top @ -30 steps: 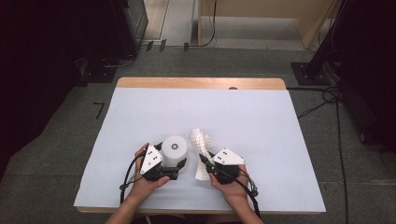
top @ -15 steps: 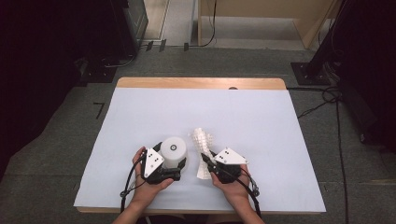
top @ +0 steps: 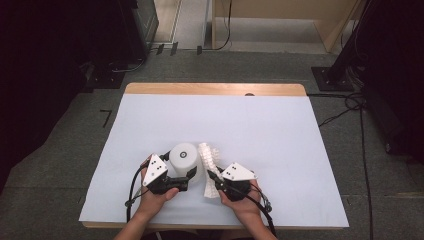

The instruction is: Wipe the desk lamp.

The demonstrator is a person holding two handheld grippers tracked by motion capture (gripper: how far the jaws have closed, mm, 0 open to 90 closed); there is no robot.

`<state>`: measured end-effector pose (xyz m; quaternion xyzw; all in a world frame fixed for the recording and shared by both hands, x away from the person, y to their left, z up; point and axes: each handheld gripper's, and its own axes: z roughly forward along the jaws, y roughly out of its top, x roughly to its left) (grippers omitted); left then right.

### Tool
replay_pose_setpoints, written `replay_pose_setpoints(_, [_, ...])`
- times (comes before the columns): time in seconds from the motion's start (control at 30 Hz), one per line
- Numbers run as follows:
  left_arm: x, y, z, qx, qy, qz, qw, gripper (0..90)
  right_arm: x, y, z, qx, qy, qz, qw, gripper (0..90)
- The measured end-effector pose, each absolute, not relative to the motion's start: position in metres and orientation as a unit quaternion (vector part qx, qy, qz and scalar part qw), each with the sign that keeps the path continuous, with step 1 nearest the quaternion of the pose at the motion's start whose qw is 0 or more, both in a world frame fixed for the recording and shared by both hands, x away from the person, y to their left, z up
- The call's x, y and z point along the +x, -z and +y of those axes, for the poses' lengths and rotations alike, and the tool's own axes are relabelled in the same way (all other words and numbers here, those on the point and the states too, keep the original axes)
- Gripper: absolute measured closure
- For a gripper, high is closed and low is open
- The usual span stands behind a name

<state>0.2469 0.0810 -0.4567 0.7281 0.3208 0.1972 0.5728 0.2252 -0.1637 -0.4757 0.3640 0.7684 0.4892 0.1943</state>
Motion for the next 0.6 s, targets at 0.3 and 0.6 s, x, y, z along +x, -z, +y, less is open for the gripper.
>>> replay_pose_setpoints(0.3, [0.246, 0.461, 0.073, 0.751, -0.184, 0.297, 0.561, 8.9, 0.216, 0.46, -0.161, 0.348, -0.514, 0.754, 0.215, 76.3])
replay_pose_setpoints(0.6, [0.247, 0.456, 0.073, 0.738, -0.189, 0.307, 0.57, 8.9, 0.214, 0.464, -0.158, 0.356, -0.503, 0.758, 0.213, 76.3])
